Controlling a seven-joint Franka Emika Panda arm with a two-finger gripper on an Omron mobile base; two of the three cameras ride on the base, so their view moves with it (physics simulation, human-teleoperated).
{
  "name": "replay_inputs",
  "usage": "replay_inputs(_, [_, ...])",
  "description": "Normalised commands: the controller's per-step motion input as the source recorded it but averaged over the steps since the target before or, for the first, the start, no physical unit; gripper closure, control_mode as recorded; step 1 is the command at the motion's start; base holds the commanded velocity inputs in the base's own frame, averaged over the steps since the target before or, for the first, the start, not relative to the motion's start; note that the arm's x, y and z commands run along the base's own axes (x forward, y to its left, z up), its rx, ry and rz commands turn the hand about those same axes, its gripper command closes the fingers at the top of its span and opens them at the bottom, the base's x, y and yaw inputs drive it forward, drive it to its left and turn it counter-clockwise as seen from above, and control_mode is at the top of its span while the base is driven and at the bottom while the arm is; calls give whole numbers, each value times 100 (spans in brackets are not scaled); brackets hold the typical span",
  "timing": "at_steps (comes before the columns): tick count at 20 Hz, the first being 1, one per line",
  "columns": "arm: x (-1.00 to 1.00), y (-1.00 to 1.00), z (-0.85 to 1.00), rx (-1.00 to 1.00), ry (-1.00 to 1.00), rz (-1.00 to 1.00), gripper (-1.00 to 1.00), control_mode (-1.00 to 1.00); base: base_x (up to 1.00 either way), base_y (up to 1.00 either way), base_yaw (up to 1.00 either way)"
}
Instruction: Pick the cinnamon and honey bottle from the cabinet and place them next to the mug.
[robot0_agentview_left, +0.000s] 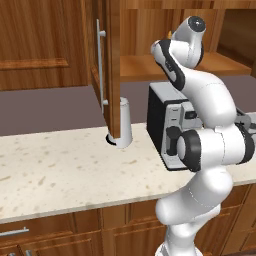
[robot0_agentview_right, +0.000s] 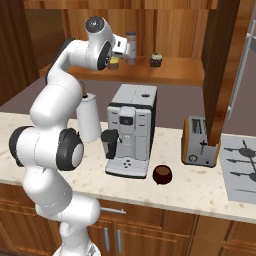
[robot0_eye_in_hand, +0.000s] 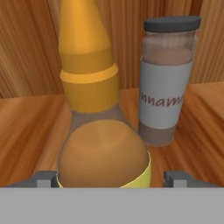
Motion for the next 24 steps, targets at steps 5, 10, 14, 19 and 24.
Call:
replay_inputs(5, [0, 0, 0, 0, 0, 0, -100, -100, 0, 0, 0])
replay_inputs(10, [-4, 0, 0, 0, 0, 0, -100, -100, 0, 0, 0])
replay_inputs(14, [-68, 0, 0, 0, -1, 0, -100, -100, 0, 0, 0])
replay_inputs(19, [-100, 0, 0, 0, -5, 0, -100, -100, 0, 0, 0])
replay_inputs(24, [-39, 0, 0, 0, -1, 0, -100, -100, 0, 0, 0])
